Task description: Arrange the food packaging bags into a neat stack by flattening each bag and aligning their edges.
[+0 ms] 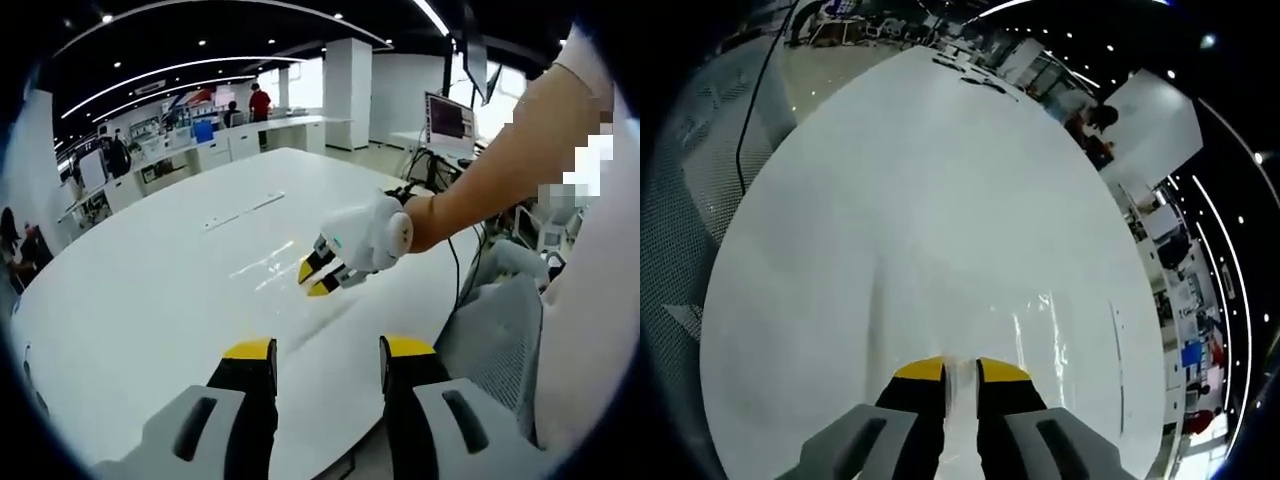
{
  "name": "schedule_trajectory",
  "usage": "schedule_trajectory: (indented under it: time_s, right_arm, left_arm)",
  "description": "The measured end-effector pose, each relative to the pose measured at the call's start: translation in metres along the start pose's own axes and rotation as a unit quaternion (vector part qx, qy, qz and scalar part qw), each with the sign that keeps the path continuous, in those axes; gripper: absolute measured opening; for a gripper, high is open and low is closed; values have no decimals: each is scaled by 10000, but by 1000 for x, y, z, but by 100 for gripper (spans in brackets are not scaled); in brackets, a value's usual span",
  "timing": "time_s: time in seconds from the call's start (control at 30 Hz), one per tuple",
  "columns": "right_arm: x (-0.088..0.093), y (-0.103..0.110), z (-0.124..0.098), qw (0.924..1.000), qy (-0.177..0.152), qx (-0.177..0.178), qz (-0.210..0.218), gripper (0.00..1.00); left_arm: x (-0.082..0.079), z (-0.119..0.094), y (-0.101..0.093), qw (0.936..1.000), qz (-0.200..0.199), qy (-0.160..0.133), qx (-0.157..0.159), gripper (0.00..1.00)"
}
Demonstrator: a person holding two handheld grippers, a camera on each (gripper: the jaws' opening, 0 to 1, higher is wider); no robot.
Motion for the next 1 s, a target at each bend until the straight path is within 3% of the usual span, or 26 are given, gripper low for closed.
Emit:
schedule_trajectory:
  time_s: [1.0]
  right_arm:
    - [3, 16, 5, 9996, 107, -267, 83, 19]
  left_arm:
    - [7, 1, -3, 10000, -27, 47, 16, 38]
Point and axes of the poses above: the point that each gripper's makers call its tool centre point, and the gripper's own axes: z roughly forward along the fingers, y roughly to its left, x roughly out of its underside, the point moved 4 cm from there along -z, roughly backward along the fingers, and after that the axes turned 12 degrees about -x, right-handed, at the moved point
